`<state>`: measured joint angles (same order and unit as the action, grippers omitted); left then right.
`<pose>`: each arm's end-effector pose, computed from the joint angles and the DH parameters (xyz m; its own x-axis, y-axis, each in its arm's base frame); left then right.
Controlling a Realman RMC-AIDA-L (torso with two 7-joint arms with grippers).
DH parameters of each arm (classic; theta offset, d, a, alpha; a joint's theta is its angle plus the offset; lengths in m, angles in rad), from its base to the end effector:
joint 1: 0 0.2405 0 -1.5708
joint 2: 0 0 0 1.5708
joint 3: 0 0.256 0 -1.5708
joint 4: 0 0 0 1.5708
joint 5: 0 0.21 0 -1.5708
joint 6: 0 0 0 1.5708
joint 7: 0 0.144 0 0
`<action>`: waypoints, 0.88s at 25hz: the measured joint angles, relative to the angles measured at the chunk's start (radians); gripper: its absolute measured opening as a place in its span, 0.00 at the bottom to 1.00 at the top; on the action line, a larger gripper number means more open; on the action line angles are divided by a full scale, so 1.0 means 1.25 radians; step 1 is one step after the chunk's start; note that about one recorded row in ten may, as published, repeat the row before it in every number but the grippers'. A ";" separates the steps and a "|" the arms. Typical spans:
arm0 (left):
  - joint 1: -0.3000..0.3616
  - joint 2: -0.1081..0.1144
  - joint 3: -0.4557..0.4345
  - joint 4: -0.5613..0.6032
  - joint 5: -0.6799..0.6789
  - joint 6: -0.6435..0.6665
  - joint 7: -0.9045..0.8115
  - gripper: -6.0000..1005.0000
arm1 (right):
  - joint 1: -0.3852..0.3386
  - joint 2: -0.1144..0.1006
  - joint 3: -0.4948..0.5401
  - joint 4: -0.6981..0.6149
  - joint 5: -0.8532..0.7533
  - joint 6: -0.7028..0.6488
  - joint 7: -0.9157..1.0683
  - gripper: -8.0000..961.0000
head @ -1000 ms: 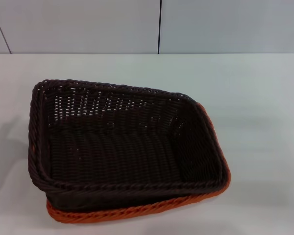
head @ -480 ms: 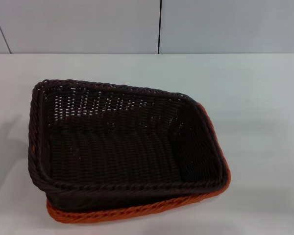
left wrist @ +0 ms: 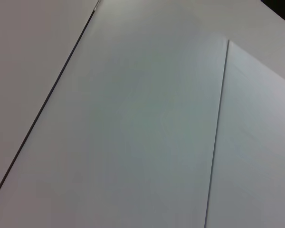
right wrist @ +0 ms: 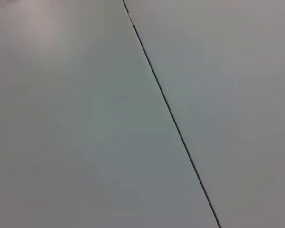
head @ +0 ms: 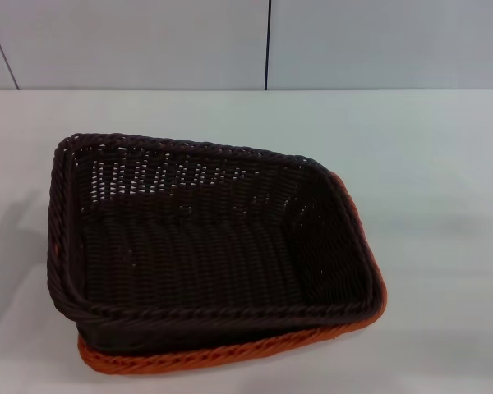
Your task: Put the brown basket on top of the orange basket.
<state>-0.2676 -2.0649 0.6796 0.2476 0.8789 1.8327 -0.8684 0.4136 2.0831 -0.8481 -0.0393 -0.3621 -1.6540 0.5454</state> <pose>-0.3126 0.2557 0.0786 0.2507 -0.3611 0.8982 0.7542 -0.5088 -0.4151 0.3268 0.2963 0.0692 0.3761 0.4650 -0.8014 -0.8723 -0.1139 -0.4754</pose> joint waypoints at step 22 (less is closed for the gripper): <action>0.008 0.001 -0.021 -0.031 -0.027 0.011 0.048 0.73 | 0.003 0.002 0.002 0.033 0.000 -0.023 0.004 0.53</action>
<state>-0.2581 -2.0631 0.6538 0.2084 0.8451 1.8458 -0.8081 0.4173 2.0860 -0.8452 0.0014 -0.3620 -1.6831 0.5508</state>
